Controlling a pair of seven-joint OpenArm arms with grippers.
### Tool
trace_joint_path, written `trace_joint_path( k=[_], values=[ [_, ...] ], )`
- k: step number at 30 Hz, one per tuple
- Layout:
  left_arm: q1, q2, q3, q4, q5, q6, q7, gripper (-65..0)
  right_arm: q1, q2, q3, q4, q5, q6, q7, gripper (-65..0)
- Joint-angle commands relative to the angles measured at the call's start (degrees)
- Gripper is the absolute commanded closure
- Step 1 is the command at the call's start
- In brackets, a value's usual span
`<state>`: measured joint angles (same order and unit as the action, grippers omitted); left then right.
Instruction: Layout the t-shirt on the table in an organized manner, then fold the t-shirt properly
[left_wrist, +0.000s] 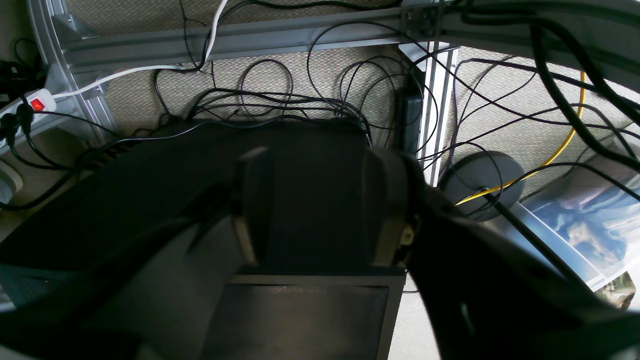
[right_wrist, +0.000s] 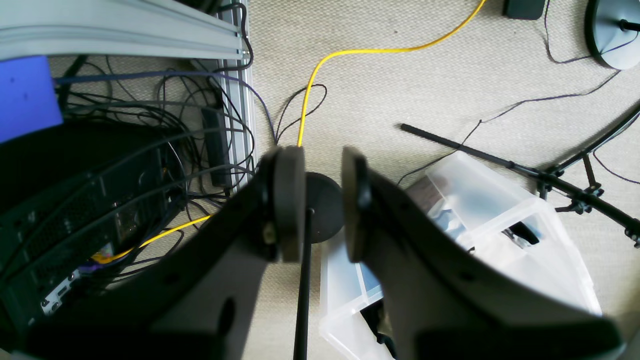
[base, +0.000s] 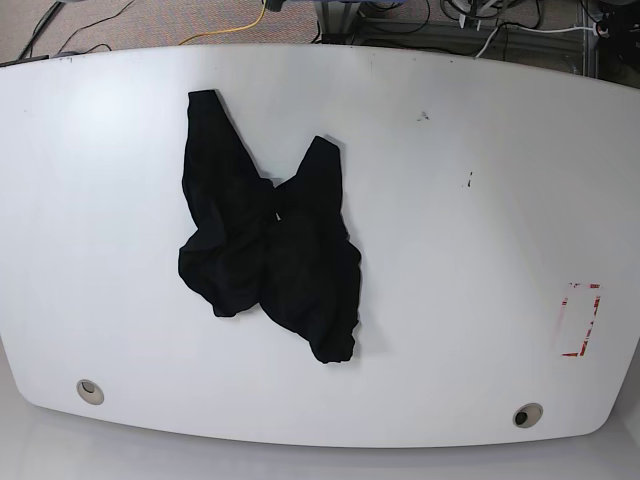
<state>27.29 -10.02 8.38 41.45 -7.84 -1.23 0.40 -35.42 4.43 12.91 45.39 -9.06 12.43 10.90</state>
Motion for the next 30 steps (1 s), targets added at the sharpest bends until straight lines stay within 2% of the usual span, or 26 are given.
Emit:
trace_joint_path(
  k=[1,18,26,30],
  values=[
    [-2.80,0.22,0.63,-2.11,0.41,-0.39,0.52,-26.5,6.28,-2.54,-0.20,-1.74,0.31,0.45,-0.21,-12.2],
    [-3.42,0.13,0.54,-2.02,0.32,-0.39,0.43,-26.4,6.98,-2.80,-0.12,-2.97,0.31,0.45,-0.04,-12.0],
    [-3.16,0.13,0.45,-1.94,0.32,-0.39,0.25,-26.4,6.10,-2.89,-0.03,-2.97,0.31,0.10,3.21,-12.0],
    [-2.10,0.04,0.37,-0.26,0.23,-0.39,-2.12,-26.4,4.61,-2.89,0.06,-2.00,0.31,0.10,3.65,-12.0]
  ],
)
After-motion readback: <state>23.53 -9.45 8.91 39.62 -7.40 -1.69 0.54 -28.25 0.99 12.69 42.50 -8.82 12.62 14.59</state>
